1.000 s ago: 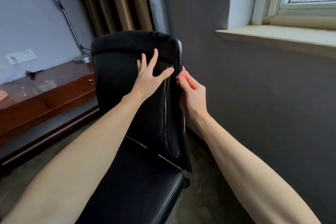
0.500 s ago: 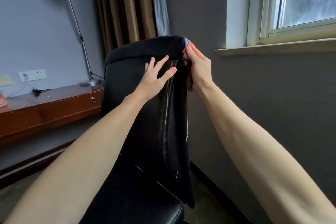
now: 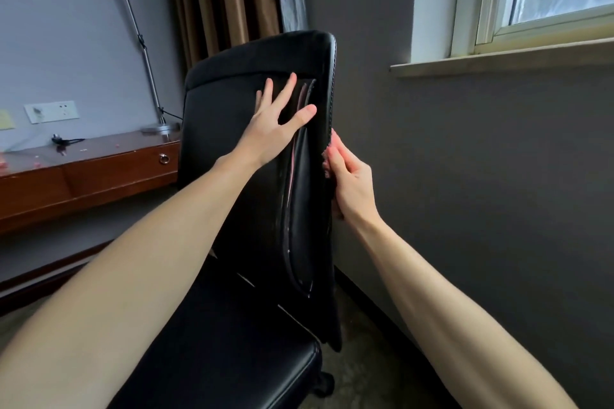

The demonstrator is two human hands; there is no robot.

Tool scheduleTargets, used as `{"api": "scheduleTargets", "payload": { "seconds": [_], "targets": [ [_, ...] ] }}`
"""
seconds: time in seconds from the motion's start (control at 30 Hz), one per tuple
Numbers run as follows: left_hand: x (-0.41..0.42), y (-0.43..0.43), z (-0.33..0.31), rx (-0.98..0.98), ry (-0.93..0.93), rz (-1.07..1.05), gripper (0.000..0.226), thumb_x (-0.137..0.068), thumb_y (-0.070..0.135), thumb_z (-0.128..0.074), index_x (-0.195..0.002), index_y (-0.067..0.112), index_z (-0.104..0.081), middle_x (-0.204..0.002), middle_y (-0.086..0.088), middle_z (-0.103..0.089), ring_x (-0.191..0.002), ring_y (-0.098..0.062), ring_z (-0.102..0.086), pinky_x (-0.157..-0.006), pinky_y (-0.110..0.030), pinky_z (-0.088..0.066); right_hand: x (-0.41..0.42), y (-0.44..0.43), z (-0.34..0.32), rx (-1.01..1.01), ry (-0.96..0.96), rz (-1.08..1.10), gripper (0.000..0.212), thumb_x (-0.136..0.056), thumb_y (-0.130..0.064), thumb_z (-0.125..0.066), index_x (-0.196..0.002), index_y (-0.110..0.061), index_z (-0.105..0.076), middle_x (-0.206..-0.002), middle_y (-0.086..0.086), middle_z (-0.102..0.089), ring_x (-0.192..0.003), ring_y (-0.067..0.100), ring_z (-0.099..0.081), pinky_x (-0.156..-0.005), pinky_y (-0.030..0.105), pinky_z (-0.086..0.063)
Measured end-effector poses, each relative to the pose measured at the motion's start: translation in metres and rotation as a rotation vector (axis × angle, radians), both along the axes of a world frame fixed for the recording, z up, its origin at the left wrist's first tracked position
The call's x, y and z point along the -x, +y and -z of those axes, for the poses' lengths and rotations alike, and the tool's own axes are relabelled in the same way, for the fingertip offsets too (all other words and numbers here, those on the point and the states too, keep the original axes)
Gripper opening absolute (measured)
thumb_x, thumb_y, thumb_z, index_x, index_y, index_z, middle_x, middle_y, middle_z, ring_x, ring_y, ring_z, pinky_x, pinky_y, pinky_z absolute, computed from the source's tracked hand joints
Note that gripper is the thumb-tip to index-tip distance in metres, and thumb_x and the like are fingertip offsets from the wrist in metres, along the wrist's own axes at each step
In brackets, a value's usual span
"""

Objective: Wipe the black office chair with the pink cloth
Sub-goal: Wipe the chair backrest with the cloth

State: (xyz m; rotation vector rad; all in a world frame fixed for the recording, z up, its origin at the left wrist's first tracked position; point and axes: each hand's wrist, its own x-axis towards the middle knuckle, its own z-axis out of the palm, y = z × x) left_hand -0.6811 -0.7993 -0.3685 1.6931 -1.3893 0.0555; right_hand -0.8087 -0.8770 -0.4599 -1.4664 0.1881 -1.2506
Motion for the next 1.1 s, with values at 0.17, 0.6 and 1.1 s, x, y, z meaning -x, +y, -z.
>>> {"api": "scheduleTargets", "payload": {
  "seconds": [0.17,0.6,1.1],
  "targets": [
    [0.003,0.008,0.006,0.013,-0.004,-0.008,0.071,-0.093,0.061,-0.053,-0.153,0.052,-0.016,-0.167,0.007,0.006,-0.153,-0.015,0.009,-0.122,-0.045,-0.007,-0.007,-0.012,-0.077,0.048,-0.149,-0.003,0.041,-0.102,-0.022,-0.051,-0.141,-0.010,-0.050,-0.119,-0.002,-0.066,-0.101,0.003,-0.062,-0.096,0.020,-0.048],
    [0.013,0.014,0.026,0.029,0.019,-0.009,0.068,-0.095,0.062,-0.047,-0.153,0.051,-0.012,-0.166,0.010,0.008,-0.153,-0.015,0.007,-0.122,-0.049,-0.009,0.015,0.016,0.053,0.028,0.046,-0.024,0.043,-0.103,-0.019,-0.049,-0.145,-0.017,-0.044,-0.124,-0.010,-0.058,-0.099,-0.006,-0.059,-0.097,0.018,-0.046],
    [0.014,0.026,0.058,-0.013,0.049,0.009,0.064,-0.097,0.060,-0.045,-0.153,0.051,-0.014,-0.166,0.013,0.007,-0.153,-0.016,0.002,-0.122,-0.050,-0.010,0.003,0.022,0.094,0.000,0.102,0.088,0.044,-0.104,-0.018,-0.046,-0.147,-0.017,-0.041,-0.147,-0.015,-0.045,-0.125,-0.014,-0.045,-0.106,0.013,-0.038]
  ]
}}
